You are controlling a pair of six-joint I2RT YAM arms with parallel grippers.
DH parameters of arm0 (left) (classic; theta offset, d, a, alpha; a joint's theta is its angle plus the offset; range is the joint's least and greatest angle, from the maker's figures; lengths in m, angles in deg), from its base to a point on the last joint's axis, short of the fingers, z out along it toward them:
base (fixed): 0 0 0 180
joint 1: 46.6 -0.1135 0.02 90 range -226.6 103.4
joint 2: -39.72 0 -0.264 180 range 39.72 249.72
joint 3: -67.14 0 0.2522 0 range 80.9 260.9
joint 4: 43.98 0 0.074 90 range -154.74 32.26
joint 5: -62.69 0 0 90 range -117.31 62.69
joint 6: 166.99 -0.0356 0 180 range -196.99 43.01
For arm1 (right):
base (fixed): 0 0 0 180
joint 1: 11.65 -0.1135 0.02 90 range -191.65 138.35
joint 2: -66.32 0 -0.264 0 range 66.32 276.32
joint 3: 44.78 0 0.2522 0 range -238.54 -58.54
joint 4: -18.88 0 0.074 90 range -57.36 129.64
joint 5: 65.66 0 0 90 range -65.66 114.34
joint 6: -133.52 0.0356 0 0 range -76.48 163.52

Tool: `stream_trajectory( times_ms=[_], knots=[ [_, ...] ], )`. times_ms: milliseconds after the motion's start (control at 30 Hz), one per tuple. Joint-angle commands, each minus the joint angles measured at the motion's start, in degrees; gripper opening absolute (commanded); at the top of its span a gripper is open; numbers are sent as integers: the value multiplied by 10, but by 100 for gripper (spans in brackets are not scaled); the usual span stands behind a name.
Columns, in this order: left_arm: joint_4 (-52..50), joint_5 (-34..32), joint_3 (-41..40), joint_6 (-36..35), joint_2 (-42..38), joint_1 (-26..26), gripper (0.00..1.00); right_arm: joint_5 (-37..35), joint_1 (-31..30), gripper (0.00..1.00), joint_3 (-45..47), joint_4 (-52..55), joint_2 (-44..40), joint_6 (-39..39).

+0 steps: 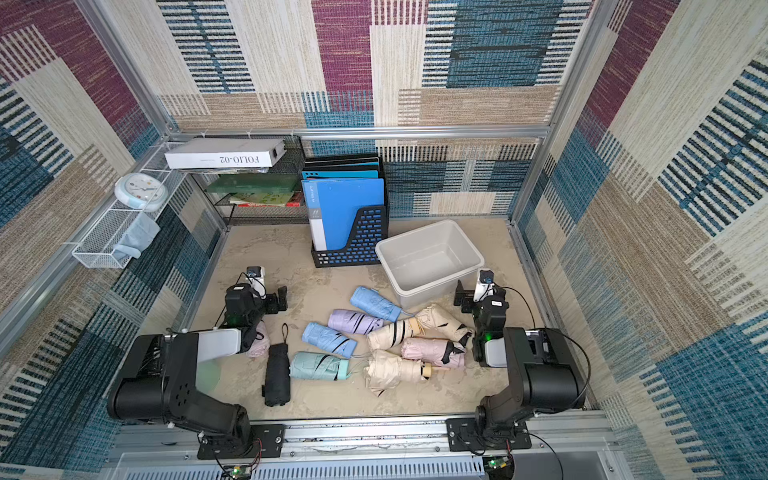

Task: Put the umbrella into the storage box
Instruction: Pick up the umbrella from the center of the board.

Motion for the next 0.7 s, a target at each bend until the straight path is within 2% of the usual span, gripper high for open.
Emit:
stream_trajectory(
  times_ms=[0,533,667],
  knots=[
    [7,7,1,-1,-2,0,99,-1,-1,99,1,-19,-3,1],
    [11,8,-2,0,-5,-1,99,-5,0,99,4,-25,-7,5],
    [-30,-17,-9,9,-71,0,96,-25,-1,99,-27,110,-99,5]
  ],
)
